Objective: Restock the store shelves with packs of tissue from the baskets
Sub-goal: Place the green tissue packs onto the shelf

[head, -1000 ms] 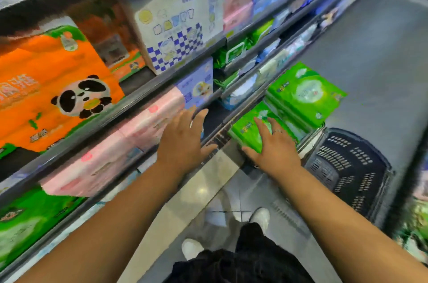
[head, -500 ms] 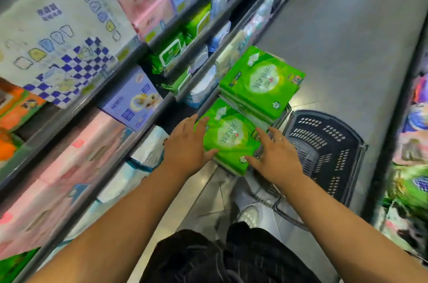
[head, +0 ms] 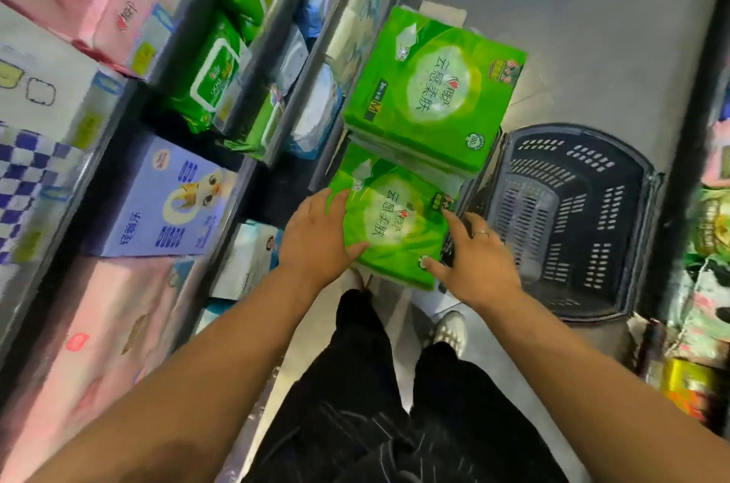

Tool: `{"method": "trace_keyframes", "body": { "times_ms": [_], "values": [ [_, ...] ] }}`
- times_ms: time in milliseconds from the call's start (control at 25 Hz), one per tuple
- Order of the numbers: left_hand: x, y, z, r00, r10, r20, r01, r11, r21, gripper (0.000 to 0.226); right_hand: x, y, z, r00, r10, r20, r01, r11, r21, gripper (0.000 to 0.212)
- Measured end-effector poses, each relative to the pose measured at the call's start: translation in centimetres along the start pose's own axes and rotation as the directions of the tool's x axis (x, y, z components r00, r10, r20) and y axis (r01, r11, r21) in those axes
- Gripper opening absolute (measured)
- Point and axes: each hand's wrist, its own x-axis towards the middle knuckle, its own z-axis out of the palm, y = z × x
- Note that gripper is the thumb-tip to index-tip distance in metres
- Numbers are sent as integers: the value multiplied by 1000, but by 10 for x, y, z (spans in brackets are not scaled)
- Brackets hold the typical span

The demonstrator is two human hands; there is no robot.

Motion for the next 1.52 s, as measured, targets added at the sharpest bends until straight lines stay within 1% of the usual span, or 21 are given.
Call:
{"method": "trace_keyframes", "body": {
  "times_ms": [80,160,320,400,520,640,720,840,1040,1240,1360,1440,1520],
  "values": [
    [30,-19,15,998,20,67,-20,1000,0,89,23,-9,20,995,91,32,-93,993,68,87],
    [63,-39,34,993,53,103,-53,999,-4,88,49,-17,47,983,182,35,-185,972,142,87],
    [118,-70,80,983,62,171,-61,998,-13,88,93,-24,103,941,327,81,-337,897,286,88],
    [144,-83,112,979,25,202,-14,998,-53,90,117,-19,135,916,383,120,-401,859,318,89],
    [170,-97,153,973,-59,223,97,982,-164,95,148,-8,170,883,443,156,-469,817,336,93],
    [181,-105,180,965,-139,221,211,912,-351,106,168,-1,188,849,505,157,-518,734,440,106],
    [183,-109,186,954,-197,226,278,861,-426,111,176,0,192,822,550,145,-538,667,515,117],
    [187,-110,184,920,-239,311,360,828,-429,95,180,0,189,785,596,171,-568,581,583,127],
    [173,-109,175,915,-251,317,383,788,-482,89,169,-3,181,773,611,172,-590,590,552,128],
    [139,-114,174,893,-294,342,440,735,-516,85,143,-9,178,785,598,161,-576,608,546,129],
    [116,-117,168,873,-318,369,482,676,-558,86,125,-12,172,754,631,184,-601,549,581,133],
    [100,-116,158,874,-336,353,487,624,-611,87,119,-13,161,751,629,200,-593,511,622,125],
    [85,-113,143,875,-357,325,482,598,-641,85,113,-14,149,783,599,167,-529,500,686,101]
  ]
}}
